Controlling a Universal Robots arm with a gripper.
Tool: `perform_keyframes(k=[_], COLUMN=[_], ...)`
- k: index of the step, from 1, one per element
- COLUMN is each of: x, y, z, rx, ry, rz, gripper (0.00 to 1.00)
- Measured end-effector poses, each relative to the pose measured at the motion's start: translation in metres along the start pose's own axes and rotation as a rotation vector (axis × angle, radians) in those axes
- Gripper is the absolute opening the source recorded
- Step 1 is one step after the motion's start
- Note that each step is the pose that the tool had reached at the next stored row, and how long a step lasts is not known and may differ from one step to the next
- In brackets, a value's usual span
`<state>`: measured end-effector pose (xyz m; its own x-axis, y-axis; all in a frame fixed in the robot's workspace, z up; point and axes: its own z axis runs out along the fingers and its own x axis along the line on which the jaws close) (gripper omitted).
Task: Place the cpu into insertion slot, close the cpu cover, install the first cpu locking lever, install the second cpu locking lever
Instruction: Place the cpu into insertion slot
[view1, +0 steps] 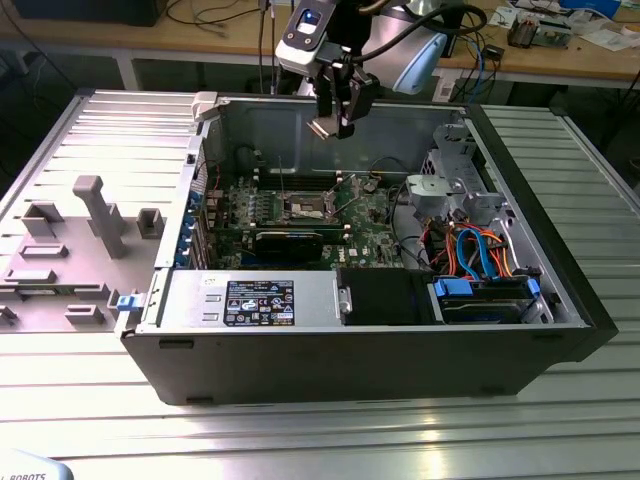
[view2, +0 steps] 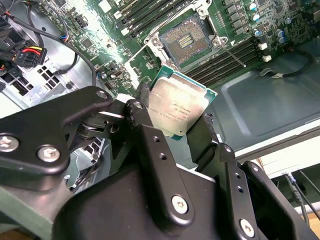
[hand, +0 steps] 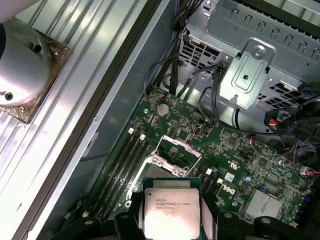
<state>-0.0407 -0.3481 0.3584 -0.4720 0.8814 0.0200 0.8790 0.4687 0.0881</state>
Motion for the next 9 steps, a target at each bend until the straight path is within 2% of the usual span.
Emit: perform_keyframes(k=[7, 9], x=[0.0000, 0.0000], y=[0.0000, 0.0000], z=[0.0000, 0.0001], rx=[-0.0002, -0.0006], ry=[-0.0006, -0.0021], rz=[0.007, 0.025], gripper=[0.54, 0.54])
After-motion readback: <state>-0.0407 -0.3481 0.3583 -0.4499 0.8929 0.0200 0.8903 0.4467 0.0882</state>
